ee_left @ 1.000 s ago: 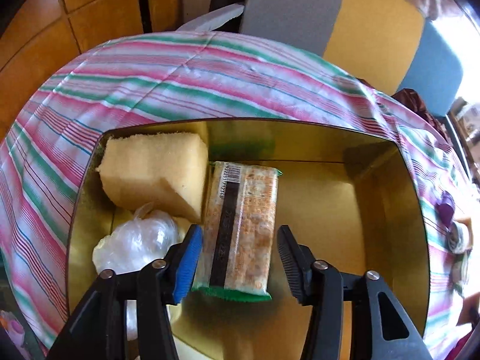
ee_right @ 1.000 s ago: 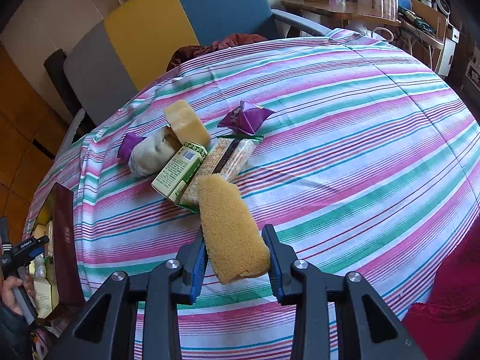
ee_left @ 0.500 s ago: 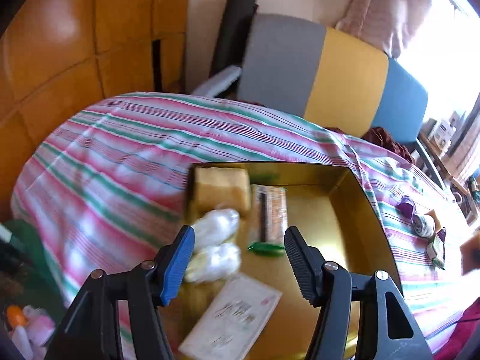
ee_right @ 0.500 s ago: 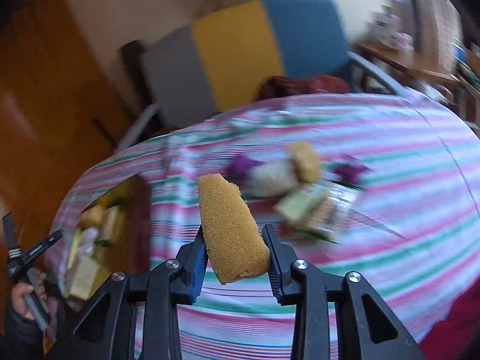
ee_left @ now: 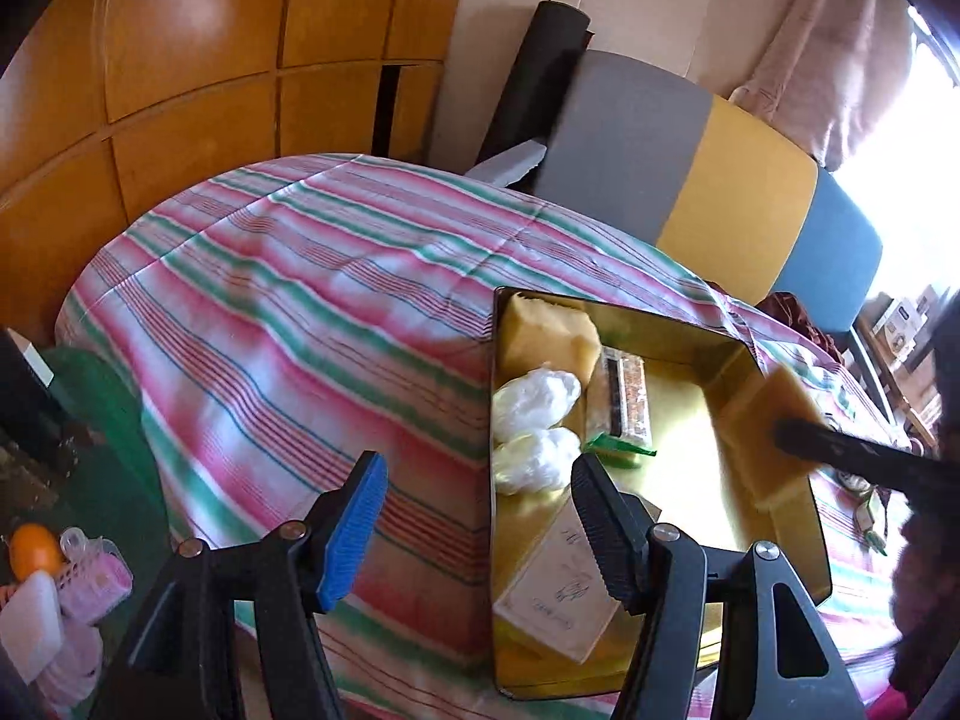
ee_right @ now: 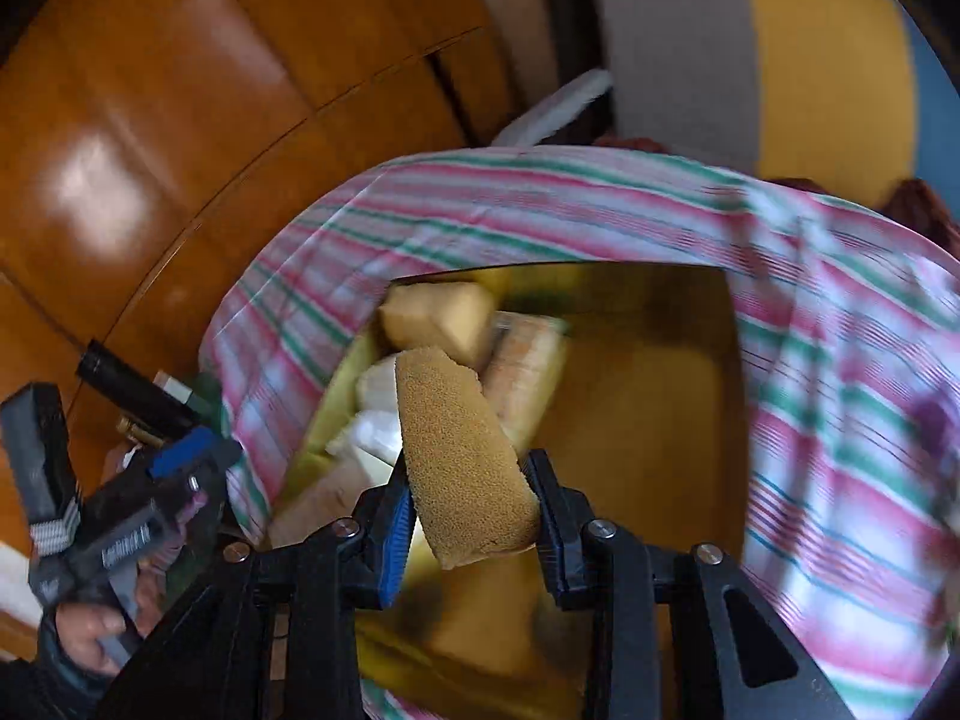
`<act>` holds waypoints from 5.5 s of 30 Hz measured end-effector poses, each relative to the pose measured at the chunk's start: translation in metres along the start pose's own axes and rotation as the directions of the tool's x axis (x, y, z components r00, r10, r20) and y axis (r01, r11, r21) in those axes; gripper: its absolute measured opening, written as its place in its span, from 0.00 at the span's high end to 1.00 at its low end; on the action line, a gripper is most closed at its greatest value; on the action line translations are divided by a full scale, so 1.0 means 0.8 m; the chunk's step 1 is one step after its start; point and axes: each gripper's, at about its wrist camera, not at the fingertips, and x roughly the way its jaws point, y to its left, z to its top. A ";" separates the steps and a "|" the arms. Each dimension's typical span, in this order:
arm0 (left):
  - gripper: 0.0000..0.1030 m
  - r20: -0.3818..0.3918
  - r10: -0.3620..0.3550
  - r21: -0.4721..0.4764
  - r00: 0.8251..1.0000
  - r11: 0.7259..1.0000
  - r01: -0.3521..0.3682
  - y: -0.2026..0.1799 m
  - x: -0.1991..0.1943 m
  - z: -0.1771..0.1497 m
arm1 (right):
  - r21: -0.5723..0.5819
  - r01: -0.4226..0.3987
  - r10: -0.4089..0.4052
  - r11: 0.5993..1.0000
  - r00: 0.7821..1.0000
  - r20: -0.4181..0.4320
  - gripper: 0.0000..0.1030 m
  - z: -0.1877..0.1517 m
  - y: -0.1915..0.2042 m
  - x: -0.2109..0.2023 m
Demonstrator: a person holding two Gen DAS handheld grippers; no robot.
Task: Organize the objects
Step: 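Lower the sponge wedge into the gold tray and open the right tool, then move both tools back toward the remaining items on the table, then grasp the purple wrapped packet with the left tool, then grasp the green-edged cracker packet with the right tool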
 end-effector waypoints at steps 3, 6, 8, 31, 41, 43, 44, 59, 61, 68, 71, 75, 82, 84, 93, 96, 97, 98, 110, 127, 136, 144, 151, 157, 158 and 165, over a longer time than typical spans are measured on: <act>0.35 -0.007 -0.001 -0.016 1.000 1.000 0.001 0.007 0.000 -0.005 | -0.048 -0.001 -0.001 0.999 0.998 -0.059 0.63 0.012 0.021 0.042; 0.32 -0.004 0.002 -0.023 1.000 1.000 -0.003 0.010 -0.001 -0.008 | -0.061 0.010 -0.016 0.998 0.995 -0.094 0.55 0.013 0.021 0.061; 0.32 0.000 0.006 -0.019 1.000 1.000 -0.006 0.010 -0.003 -0.011 | -0.045 -0.002 -0.002 0.999 0.995 -0.096 0.48 0.009 0.016 0.059; 0.28 0.087 -0.005 0.202 0.996 0.979 -0.013 -0.092 -0.040 -0.026 | -0.003 0.189 -0.189 0.982 0.980 0.062 0.34 -0.080 -0.023 -0.061; 0.28 0.063 -0.062 0.331 0.996 0.943 0.038 -0.158 -0.042 -0.041 | 0.106 0.261 -0.271 0.959 0.958 0.095 0.34 -0.115 -0.082 -0.114; 0.28 0.057 -0.075 0.356 0.996 0.933 0.050 -0.172 -0.041 -0.042 | 0.138 0.284 -0.297 0.949 0.950 0.091 0.34 -0.122 -0.101 -0.124; 0.28 0.053 -0.083 0.369 0.995 0.928 0.058 -0.178 -0.041 -0.043 | 0.157 0.295 -0.311 0.943 0.946 0.089 0.34 -0.125 -0.111 -0.130; 0.28 -0.046 -0.225 0.517 0.973 0.828 0.216 -0.316 -0.012 -0.024 | 0.528 0.464 -0.556 0.711 0.831 0.019 0.34 -0.193 -0.300 -0.256; 0.28 -0.075 -0.242 0.524 0.967 0.816 0.244 -0.340 -0.003 -0.020 | 0.555 0.463 -0.567 0.690 0.823 0.018 0.34 -0.200 -0.316 -0.267; 0.28 -0.270 -0.302 0.428 0.914 0.813 0.395 -0.418 0.052 -0.004 | 0.617 0.400 -0.549 0.678 0.834 0.062 0.34 -0.218 -0.347 -0.278; 0.28 -0.306 -0.294 0.406 0.906 0.820 0.403 -0.450 0.079 0.001 | 0.620 0.369 -0.527 0.692 0.845 0.087 0.34 -0.220 -0.348 -0.278; 0.29 -0.275 -0.226 0.542 0.935 0.767 0.345 -0.496 0.110 -0.004 | 0.628 0.331 -0.501 0.705 0.858 0.110 0.34 -0.221 -0.349 -0.277; 0.28 -0.386 -0.184 0.518 0.904 0.767 0.378 -0.549 0.187 0.009 | 0.633 0.284 -0.470 0.720 0.871 0.144 0.34 -0.223 -0.350 -0.281; 0.28 -0.443 -0.180 0.438 0.878 0.812 0.387 -0.553 0.209 0.015 | 0.637 0.272 -0.462 0.721 0.874 0.149 0.34 -0.224 -0.352 -0.282; 0.27 -0.574 -0.207 0.133 0.792 0.931 0.340 -0.581 0.281 0.026 | 0.630 0.241 -0.434 0.739 0.885 0.170 0.34 -0.223 -0.350 -0.282; 0.27 -0.583 -0.205 0.116 0.786 0.937 0.331 -0.595 0.290 0.020 | 0.628 0.236 -0.429 0.742 0.886 0.174 0.34 -0.222 -0.349 -0.283; 0.28 -0.579 -0.194 0.130 0.792 0.937 0.325 -0.602 0.293 0.019 | 0.628 0.233 -0.428 0.742 0.886 0.178 0.34 -0.223 -0.349 -0.284; 0.29 -0.572 -0.183 0.149 0.800 0.936 0.320 -0.608 0.295 0.016 | 0.629 0.230 -0.428 0.743 0.886 0.181 0.34 -0.223 -0.349 -0.284; 0.62 -0.494 -0.132 0.372 0.859 0.861 0.347 -0.596 0.279 -0.013 | 0.690 0.214 -0.446 0.692 0.878 0.174 0.34 -0.235 -0.366 -0.292; 0.64 -0.505 -0.177 0.458 0.845 0.775 0.436 -0.518 0.173 -0.090 | 0.826 0.172 -0.484 0.537 0.865 0.135 0.34 -0.269 -0.407 -0.307; 0.64 -0.479 -0.248 0.479 0.842 0.731 0.487 -0.494 0.114 -0.109 | 0.807 0.231 -0.457 0.544 0.888 0.054 0.47 -0.260 -0.410 -0.284; 0.64 -0.478 -0.324 0.443 0.816 0.714 0.542 -0.459 0.066 -0.114 | 0.754 0.346 -0.444 0.558 0.893 -0.081 0.47 -0.224 -0.423 -0.237; 0.64 -0.437 -0.368 0.441 0.821 0.707 0.552 -0.424 0.030 -0.104 | 0.733 0.425 -0.476 0.531 0.865 -0.157 0.47 -0.214 -0.438 -0.212; 0.64 -0.401 -0.388 0.428 0.830 0.721 0.545 -0.388 0.015 -0.095 | 0.694 0.484 -0.498 0.533 0.842 -0.205 0.66 -0.236 -0.432 -0.228; 0.64 -0.398 -0.391 0.420 0.830 0.727 0.543 -0.380 0.015 -0.093 | 0.695 0.487 -0.496 0.529 0.842 -0.212 0.66 -0.242 -0.432 -0.232; 0.64 -0.367 -0.405 0.372 0.837 0.761 0.532 -0.338 0.009 -0.083 | 0.767 0.408 -0.458 0.496 0.873 -0.168 0.62 -0.273 -0.433 -0.251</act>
